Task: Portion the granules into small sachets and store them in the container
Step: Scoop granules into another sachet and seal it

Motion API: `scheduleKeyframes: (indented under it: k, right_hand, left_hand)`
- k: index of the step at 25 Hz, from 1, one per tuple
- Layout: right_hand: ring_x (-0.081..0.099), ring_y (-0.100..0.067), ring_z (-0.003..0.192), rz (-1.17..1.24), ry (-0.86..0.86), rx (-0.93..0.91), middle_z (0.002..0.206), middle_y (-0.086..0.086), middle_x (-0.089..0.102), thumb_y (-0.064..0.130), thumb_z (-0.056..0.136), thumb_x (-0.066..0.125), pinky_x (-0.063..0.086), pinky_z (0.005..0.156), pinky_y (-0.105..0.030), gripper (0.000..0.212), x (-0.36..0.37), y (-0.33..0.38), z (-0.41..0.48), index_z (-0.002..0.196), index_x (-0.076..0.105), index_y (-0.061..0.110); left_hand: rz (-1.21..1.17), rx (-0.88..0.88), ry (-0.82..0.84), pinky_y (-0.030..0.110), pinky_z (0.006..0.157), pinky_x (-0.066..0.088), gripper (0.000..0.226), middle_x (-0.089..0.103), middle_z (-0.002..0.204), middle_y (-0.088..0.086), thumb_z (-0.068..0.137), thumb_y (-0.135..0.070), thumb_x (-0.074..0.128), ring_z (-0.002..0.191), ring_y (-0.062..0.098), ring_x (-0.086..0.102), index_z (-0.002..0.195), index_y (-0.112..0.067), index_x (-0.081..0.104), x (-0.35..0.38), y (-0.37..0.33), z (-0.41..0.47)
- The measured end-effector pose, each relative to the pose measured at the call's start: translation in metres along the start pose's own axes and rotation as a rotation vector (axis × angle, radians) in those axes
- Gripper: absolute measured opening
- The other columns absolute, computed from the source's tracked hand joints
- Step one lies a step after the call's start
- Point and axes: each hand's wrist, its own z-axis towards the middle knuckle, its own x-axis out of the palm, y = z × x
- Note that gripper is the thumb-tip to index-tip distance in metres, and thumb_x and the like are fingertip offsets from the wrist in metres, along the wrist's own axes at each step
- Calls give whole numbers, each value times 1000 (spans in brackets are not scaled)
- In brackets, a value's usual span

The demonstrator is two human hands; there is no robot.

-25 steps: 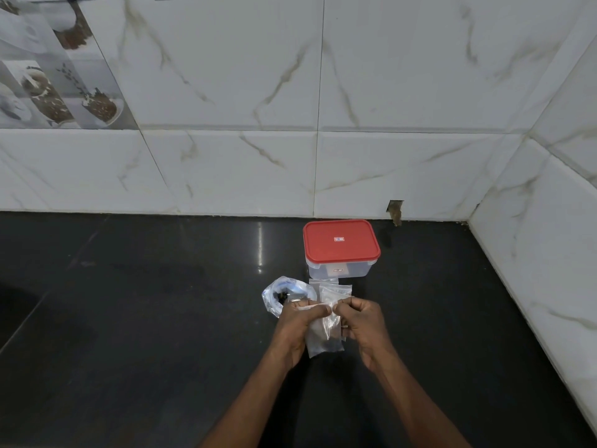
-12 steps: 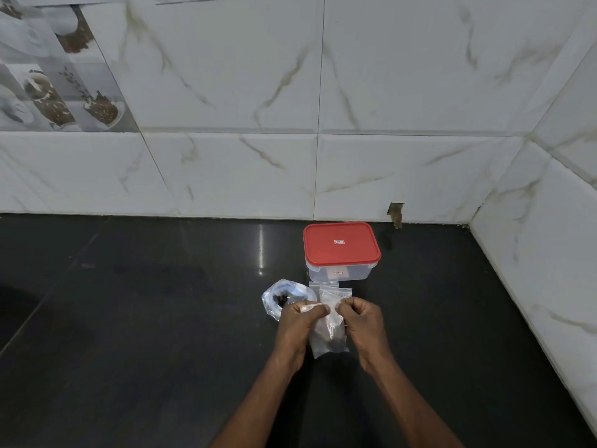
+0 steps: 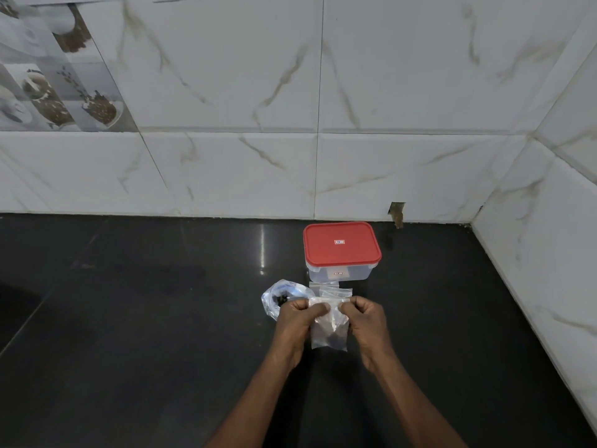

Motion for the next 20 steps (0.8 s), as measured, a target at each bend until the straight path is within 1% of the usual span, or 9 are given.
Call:
scheduleKeyframes:
  k: [2,5,8,10,12,14,16,18,20]
  right_hand:
    - [60,-27,68,9,50,20,78,-27,68,0,84,61,50,63,-39,10,-3,3,1,81,69,-7]
    - [64,-26,69,-29,153,27,77,-20,70,2,83,65,53,61,-36,9,-4,5,-2,83,70,-6]
    - [67,-28,72,-48,151,32,82,-22,72,4,80,69,56,68,-44,7,-4,3,-3,81,73,-1]
    - [61,-27,70,-81,111,8,74,-18,68,2,79,68,53,65,-42,6,-3,2,-2,74,72,0]
    - [59,-27,70,-96,67,-22,71,-20,64,1,78,66,52,63,-44,8,-3,2,0,71,69,0]
    - [67,-34,74,-67,86,-31,80,-24,70,4,80,67,57,70,-53,6,-5,6,2,76,71,2]
    - [70,-38,80,-57,127,-34,84,-25,72,3,81,67,57,77,-54,6,-7,9,3,79,73,2]
    - [67,-30,75,-79,149,-39,85,-27,70,1,81,66,57,74,-48,7,-7,11,2,79,73,1]
    - [63,-20,72,-128,166,-53,81,-23,70,3,81,68,53,69,-37,7,-6,11,2,76,73,3]
  left_hand:
    - [-11,-4,-42,57,87,56,23,72,96,32,77,-9,76,87,42,71,88,10,69,-1,2,2]
    - [-12,21,-32,47,78,54,10,66,81,24,68,-10,75,77,34,65,72,-6,67,-1,2,0]
    - [26,31,3,41,76,50,10,64,77,19,63,-13,75,77,32,61,68,-10,67,1,2,2]
    - [60,50,22,42,76,49,9,64,78,20,63,-11,76,79,32,59,65,-11,67,0,2,5]
    - [73,51,21,50,80,53,10,68,84,27,68,-10,80,82,37,63,69,-7,71,-2,2,6]
    - [55,33,38,58,91,54,20,72,98,33,75,-12,83,91,46,68,84,4,74,-7,2,8]
    - [78,7,55,57,94,54,28,73,102,29,77,-15,82,98,47,69,94,6,74,-10,0,9]
    - [95,-1,46,50,87,57,20,75,98,23,83,-11,77,92,38,72,94,5,74,-11,-2,7]
    - [123,13,18,48,85,58,14,76,96,22,84,-6,74,92,37,73,91,5,74,-10,-3,5]
